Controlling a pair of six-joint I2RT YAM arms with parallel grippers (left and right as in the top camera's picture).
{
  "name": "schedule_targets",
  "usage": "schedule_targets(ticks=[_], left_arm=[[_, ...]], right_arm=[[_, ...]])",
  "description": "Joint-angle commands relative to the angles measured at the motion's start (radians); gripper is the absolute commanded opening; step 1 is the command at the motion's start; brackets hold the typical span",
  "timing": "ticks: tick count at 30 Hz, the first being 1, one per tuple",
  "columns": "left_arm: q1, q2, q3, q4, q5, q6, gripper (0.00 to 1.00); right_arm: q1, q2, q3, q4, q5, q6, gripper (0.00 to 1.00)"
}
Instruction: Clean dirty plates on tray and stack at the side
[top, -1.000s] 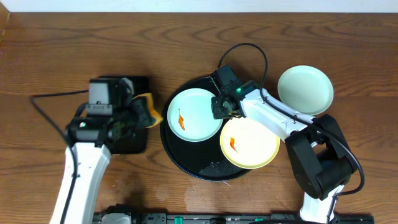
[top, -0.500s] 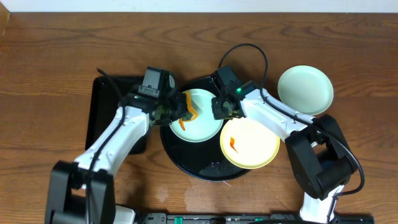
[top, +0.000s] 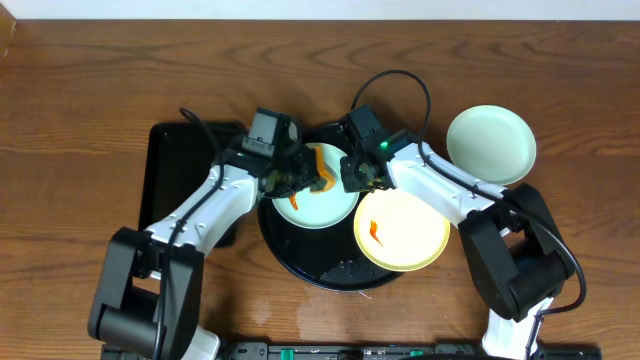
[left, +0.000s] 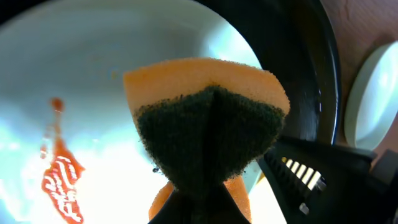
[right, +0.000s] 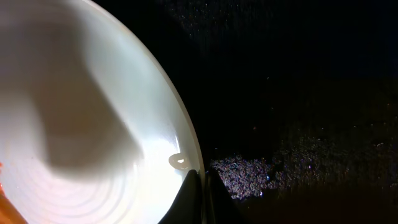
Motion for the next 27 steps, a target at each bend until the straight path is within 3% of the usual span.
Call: schedule_targets(ticks=[1, 15, 27], left_arm=[[-0.003, 0.017, -0.013, 0.001, 0.010, -0.006, 0.08], [0.002, 0.153, -0.013, -0.043, 0.000, 0.037, 0.08], [0.002, 0.062, 0.024, -0.291, -0.430, 0.063, 0.08]], right_arm=[[0.006, -0.002, -0.001, -0.001, -0.004, -0.009, 0.01], [0.006, -0.002, -0.001, -0.008, -0.003, -0.010, 0.01], [0.006, -0.002, -0.001, -0.014, -0.003, -0.010, 0.01]])
